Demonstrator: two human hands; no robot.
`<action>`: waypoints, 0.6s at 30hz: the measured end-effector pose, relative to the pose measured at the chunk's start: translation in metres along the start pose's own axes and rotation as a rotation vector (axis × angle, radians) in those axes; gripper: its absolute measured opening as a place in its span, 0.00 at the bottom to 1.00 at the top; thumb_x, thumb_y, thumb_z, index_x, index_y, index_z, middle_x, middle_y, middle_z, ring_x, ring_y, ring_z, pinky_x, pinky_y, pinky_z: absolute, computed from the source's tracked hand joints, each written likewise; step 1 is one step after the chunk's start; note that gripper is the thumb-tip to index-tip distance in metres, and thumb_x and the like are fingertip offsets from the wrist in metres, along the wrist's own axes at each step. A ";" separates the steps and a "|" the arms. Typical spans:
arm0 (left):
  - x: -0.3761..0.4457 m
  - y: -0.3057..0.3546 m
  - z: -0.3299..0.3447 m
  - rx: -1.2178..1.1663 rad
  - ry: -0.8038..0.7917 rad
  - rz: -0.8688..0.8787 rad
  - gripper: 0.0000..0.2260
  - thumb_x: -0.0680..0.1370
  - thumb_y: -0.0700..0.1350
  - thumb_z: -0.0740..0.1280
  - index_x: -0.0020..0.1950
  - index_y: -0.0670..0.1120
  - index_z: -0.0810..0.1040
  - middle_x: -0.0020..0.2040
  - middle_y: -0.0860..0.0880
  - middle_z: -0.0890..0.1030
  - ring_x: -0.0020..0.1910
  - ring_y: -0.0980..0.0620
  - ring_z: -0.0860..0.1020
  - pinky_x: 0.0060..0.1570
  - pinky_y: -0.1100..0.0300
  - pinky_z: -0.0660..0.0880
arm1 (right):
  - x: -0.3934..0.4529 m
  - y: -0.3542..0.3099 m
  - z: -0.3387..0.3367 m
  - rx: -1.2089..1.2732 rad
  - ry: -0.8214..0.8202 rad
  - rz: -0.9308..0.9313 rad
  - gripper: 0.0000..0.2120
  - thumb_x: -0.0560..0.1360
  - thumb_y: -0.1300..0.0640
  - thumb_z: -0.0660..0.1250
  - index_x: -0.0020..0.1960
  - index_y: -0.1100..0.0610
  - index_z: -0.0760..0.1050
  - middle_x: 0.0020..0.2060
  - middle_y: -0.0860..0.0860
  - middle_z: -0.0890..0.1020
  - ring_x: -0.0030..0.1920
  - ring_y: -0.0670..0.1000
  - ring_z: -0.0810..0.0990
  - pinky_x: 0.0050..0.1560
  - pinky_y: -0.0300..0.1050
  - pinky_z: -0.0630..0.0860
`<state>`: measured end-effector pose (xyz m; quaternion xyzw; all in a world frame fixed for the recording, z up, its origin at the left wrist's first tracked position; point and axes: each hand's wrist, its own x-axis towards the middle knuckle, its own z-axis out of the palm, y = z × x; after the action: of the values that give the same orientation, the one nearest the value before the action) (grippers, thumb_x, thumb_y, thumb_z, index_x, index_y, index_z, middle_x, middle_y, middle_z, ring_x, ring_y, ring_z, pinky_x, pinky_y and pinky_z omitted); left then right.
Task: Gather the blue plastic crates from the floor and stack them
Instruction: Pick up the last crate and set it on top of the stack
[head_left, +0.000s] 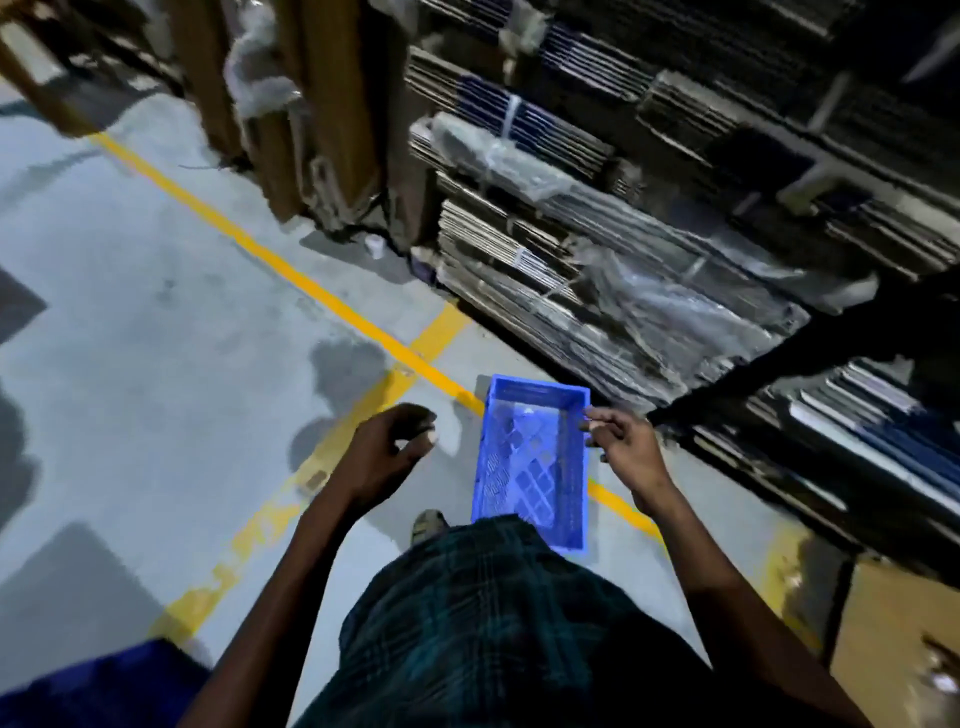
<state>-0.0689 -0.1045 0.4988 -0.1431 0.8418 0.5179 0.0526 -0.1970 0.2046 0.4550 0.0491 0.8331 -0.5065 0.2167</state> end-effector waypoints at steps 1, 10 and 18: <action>0.013 0.002 0.001 0.002 -0.020 0.008 0.12 0.78 0.49 0.69 0.60 0.47 0.80 0.56 0.52 0.83 0.53 0.69 0.78 0.50 0.73 0.73 | 0.000 0.005 0.000 -0.001 0.017 0.029 0.09 0.80 0.67 0.62 0.55 0.59 0.78 0.51 0.61 0.84 0.36 0.38 0.82 0.34 0.27 0.73; 0.077 -0.024 0.061 -0.164 0.135 -0.054 0.07 0.77 0.41 0.70 0.53 0.41 0.82 0.50 0.47 0.84 0.48 0.57 0.80 0.50 0.68 0.75 | 0.011 0.027 -0.006 -0.104 -0.089 0.252 0.09 0.80 0.71 0.59 0.56 0.67 0.76 0.43 0.61 0.80 0.26 0.36 0.77 0.27 0.28 0.69; 0.093 -0.108 0.228 -0.316 0.176 -0.623 0.10 0.76 0.41 0.70 0.55 0.39 0.81 0.45 0.39 0.85 0.41 0.45 0.82 0.42 0.57 0.75 | 0.169 0.121 -0.033 -0.448 -0.162 0.123 0.17 0.69 0.62 0.66 0.54 0.46 0.71 0.50 0.58 0.83 0.42 0.58 0.84 0.47 0.62 0.80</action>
<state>-0.1391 0.0344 0.2801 -0.4432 0.6685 0.5865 0.1126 -0.3231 0.2679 0.2984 0.0096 0.8999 -0.2975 0.3187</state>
